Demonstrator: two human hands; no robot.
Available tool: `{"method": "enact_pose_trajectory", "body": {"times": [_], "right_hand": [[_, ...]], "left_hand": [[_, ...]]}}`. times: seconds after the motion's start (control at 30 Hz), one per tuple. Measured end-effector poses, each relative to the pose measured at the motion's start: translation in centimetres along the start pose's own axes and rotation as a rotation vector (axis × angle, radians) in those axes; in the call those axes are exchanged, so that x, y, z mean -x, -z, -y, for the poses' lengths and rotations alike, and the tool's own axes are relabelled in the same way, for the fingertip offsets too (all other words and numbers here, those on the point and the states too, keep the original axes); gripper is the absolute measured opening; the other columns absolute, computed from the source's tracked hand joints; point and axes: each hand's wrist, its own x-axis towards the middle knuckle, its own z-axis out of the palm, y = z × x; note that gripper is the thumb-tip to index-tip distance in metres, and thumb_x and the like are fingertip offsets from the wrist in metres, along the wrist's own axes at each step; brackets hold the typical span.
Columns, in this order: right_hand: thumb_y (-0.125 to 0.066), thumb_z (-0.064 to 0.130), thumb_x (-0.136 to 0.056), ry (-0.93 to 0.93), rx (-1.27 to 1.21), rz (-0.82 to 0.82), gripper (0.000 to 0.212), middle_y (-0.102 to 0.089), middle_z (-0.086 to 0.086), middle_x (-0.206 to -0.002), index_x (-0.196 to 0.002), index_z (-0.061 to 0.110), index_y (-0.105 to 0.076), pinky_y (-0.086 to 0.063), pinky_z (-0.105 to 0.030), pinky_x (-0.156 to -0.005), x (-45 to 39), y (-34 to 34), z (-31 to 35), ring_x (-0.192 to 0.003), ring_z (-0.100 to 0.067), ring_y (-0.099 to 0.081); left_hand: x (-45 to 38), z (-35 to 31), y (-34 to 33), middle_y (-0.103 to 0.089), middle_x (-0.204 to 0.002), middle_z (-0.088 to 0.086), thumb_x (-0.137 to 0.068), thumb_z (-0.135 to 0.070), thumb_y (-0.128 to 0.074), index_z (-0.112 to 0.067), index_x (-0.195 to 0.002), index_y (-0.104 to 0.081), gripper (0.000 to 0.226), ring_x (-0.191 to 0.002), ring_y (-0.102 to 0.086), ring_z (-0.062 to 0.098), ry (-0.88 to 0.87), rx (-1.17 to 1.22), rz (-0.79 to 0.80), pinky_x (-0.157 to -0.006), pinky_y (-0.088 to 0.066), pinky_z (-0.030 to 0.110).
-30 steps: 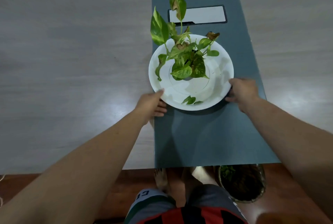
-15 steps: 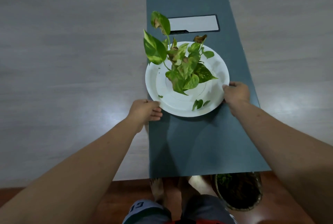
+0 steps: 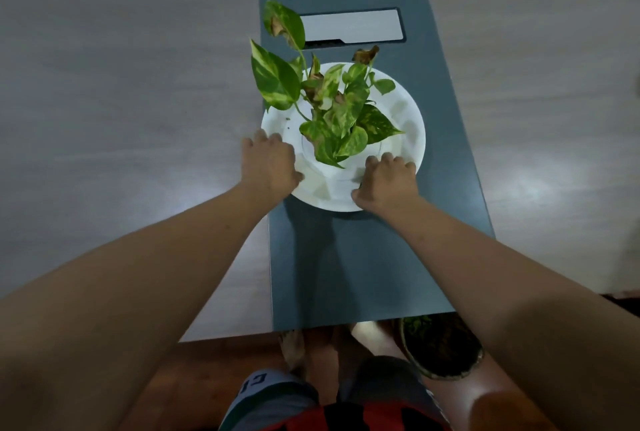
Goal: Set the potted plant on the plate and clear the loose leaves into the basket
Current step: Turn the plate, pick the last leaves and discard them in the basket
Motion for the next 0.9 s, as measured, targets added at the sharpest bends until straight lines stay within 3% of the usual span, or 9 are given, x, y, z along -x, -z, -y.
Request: {"method": "enact_pose_trajectory", "body": {"times": [0.17,0.37,0.47,0.6,0.63,0.7,0.77,0.9], "right_hand": [[-0.057,0.028,-0.083,-0.014,-0.028,0.006,0.041,-0.051,-0.012,-0.114,-0.118,0.010,-0.048,-0.033,-0.036,-0.078,-1.0,-0.8,0.6,-0.103,-0.032,-0.055],[-0.047,0.005,-0.088,0.013,-0.184,-0.028,0.030,-0.050,-0.018,-0.116,-0.117,0.002,-0.052,-0.043,-0.039,-0.079,-1.4,-1.2,0.4,-0.101,-0.039,-0.056],[-0.045,-0.001,-0.087,0.078,-0.196,0.014,0.026,-0.056,-0.020,-0.113,-0.106,-0.003,-0.062,-0.041,-0.032,-0.075,-2.0,-1.0,-0.1,-0.101,-0.039,-0.060],[-0.047,0.005,-0.088,-0.001,-0.329,0.082,0.029,-0.071,-0.010,-0.105,-0.100,0.005,-0.073,-0.053,-0.032,-0.089,-2.8,0.4,-1.6,-0.099,-0.031,-0.065],[-0.051,0.005,-0.085,-0.033,-0.410,0.086,0.027,-0.073,-0.008,-0.095,-0.096,0.007,-0.076,-0.055,-0.032,-0.086,-3.0,0.5,-2.3,-0.093,-0.028,-0.067],[-0.061,0.001,-0.078,-0.114,-0.600,0.099,0.023,-0.069,0.002,-0.071,-0.086,0.011,-0.079,-0.054,-0.015,-0.065,-3.2,1.1,-3.3,-0.070,-0.013,-0.065],[-0.067,-0.003,-0.072,-0.140,-0.726,0.106,0.023,-0.063,0.008,-0.061,-0.081,0.014,-0.080,-0.040,-0.001,-0.044,-3.2,1.9,-3.9,-0.047,0.003,-0.057],[-0.068,-0.005,-0.072,-0.130,-0.789,0.149,0.025,-0.065,0.011,-0.063,-0.078,0.018,-0.079,-0.035,0.001,-0.042,-3.1,2.7,-4.3,-0.047,0.004,-0.056]], "left_hand": [[-0.2,-1.4,0.2,-0.066,-0.096,0.005,-0.080,-0.019,-0.051,-0.011,-0.095,-0.062,0.021,-0.107,-0.048,0.031,-0.042,-0.045,0.022,-0.083,-0.034,0.038],[-0.4,-2.1,-0.4,-0.068,-0.095,0.006,-0.081,-0.013,-0.049,-0.011,-0.103,-0.059,0.024,-0.102,-0.052,0.029,-0.070,-0.054,0.023,-0.083,-0.035,0.037],[-0.5,-2.2,-0.7,-0.068,-0.093,0.007,-0.081,-0.010,-0.050,-0.012,-0.100,-0.061,0.022,-0.099,-0.054,0.029,-0.071,-0.011,0.012,-0.080,-0.034,0.036],[-0.8,-2.1,-0.9,-0.069,-0.097,0.011,-0.082,-0.013,-0.053,-0.008,-0.099,-0.061,0.019,-0.098,-0.059,0.031,-0.016,0.105,0.027,-0.077,-0.035,0.034],[-0.9,-2.0,-0.7,-0.069,-0.100,0.012,-0.083,-0.014,-0.055,-0.007,-0.100,-0.061,0.019,-0.099,-0.061,0.032,0.018,0.173,0.043,-0.080,-0.040,0.035],[-1.1,-1.7,-0.4,-0.069,-0.101,0.014,-0.084,-0.016,-0.059,-0.004,-0.100,-0.063,0.020,-0.098,-0.064,0.035,0.068,0.325,0.048,-0.082,-0.046,0.036],[-1.0,-1.4,-0.1,-0.070,-0.100,0.016,-0.085,-0.016,-0.062,-0.003,-0.095,-0.065,0.017,-0.097,-0.065,0.038,0.065,0.450,0.034,-0.076,-0.045,0.033],[-0.9,-0.8,0.0,-0.071,-0.103,0.017,-0.084,-0.012,-0.065,-0.002,-0.095,-0.073,0.017,-0.101,-0.064,0.038,0.025,0.555,0.009,-0.072,-0.035,0.026]]}}
